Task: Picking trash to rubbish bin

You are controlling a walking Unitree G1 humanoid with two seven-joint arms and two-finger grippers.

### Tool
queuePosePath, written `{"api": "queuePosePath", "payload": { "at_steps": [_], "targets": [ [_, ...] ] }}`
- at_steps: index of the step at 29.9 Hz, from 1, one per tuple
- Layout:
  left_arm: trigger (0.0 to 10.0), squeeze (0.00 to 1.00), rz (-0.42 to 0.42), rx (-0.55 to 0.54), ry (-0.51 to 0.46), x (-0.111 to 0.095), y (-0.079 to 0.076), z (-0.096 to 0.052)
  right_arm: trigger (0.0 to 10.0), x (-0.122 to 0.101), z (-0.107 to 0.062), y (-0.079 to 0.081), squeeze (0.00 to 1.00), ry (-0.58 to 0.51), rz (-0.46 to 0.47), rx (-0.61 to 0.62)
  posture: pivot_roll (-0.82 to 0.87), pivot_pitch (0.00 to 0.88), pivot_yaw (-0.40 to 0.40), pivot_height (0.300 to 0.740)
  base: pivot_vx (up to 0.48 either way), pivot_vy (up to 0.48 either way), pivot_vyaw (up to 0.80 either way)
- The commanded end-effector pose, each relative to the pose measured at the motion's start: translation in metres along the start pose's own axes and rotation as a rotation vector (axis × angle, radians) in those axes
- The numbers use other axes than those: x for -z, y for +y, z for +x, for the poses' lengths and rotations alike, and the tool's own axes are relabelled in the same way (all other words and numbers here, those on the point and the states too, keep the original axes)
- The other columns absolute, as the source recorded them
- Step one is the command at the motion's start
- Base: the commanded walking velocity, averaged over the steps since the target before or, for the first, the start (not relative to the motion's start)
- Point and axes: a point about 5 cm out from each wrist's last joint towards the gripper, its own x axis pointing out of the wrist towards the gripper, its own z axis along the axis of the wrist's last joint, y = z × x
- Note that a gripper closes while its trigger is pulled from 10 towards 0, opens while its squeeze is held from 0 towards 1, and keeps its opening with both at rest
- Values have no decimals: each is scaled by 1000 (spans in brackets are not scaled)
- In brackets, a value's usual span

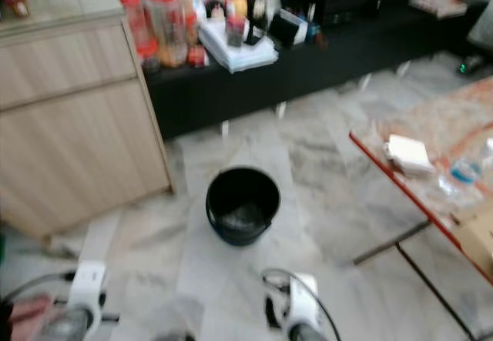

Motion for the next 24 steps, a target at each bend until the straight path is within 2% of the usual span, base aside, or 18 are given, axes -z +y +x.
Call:
{"api": "queuePosePath", "payload": {
  "at_steps": [1,24],
  "targets": [
    [10000,0,4,12,19,6,-6,-1,10000,7,-3,-10,0,24,-3,28,176,170,-32,740,371,0,0],
    [10000,0,3,18,17,6,-7,-1,10000,6,-3,-12,0,23,-9,39,176,170,-35,740,372,0,0]
  ]
}}
